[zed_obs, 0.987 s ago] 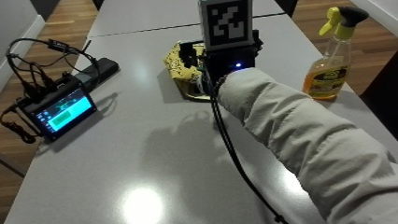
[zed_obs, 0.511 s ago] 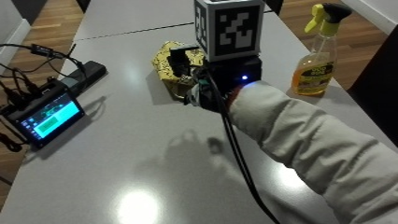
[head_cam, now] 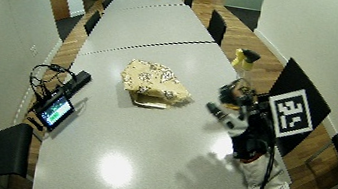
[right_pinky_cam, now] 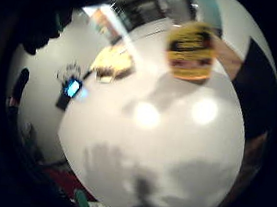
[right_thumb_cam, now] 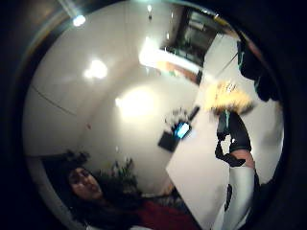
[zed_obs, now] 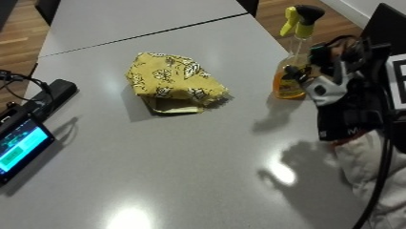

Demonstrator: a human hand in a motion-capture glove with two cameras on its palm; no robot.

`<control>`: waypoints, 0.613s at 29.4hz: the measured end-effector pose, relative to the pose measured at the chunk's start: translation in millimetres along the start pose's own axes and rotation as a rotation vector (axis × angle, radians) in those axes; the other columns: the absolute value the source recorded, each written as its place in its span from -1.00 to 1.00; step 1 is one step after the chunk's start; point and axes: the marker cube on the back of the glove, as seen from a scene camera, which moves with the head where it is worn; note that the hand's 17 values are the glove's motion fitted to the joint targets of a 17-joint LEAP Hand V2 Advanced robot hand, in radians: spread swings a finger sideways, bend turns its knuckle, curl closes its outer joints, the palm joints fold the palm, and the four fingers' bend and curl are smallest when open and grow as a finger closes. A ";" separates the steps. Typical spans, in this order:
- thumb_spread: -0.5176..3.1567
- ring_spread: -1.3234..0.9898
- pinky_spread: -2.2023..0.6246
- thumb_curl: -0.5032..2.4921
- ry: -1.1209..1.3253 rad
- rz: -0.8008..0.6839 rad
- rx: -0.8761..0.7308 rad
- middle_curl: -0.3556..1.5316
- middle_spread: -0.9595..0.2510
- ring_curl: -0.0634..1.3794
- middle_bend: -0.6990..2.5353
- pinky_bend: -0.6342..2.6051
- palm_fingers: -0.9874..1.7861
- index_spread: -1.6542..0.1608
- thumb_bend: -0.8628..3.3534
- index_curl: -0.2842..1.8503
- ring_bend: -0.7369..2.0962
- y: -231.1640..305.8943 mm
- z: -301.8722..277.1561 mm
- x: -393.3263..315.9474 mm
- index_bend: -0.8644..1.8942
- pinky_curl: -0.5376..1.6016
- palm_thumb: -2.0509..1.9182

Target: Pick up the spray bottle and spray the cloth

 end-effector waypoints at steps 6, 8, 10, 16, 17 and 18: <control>-0.25 0.05 0.56 -0.33 -0.146 0.221 0.297 -0.13 0.45 -0.32 -0.20 -0.52 -0.13 0.55 -0.55 -0.24 -0.17 -37.5 -38.8 92.2 -0.07 -0.18 0.53; -0.25 0.05 0.58 -0.33 -0.166 0.265 0.265 -0.14 0.47 -0.35 -0.21 -0.54 -0.15 0.54 -0.56 -0.26 -0.18 -50.7 -36.3 109.7 -0.11 -0.22 0.53; -0.26 0.06 0.60 -0.32 -0.165 0.288 0.217 -0.15 0.48 -0.37 -0.21 -0.54 -0.15 0.53 -0.56 -0.28 -0.17 -62.7 -32.2 126.1 -0.15 -0.25 0.54; -0.30 0.04 0.57 -0.31 -0.170 0.325 0.154 -0.16 0.44 -0.46 -0.21 -0.49 0.38 0.51 -0.58 -0.33 -0.14 -54.5 -35.9 168.1 -0.10 -0.29 0.56; -0.31 0.04 0.56 -0.31 -0.169 0.333 0.160 -0.17 0.43 -0.48 -0.23 -0.48 0.41 0.52 -0.58 -0.35 -0.15 -46.6 -39.2 173.6 -0.11 -0.28 0.57; -0.33 0.03 0.52 -0.30 -0.160 0.336 0.170 -0.17 0.42 -0.45 -0.23 -0.41 0.50 0.52 -0.58 -0.36 -0.13 -38.8 -42.3 179.0 -0.15 -0.23 0.58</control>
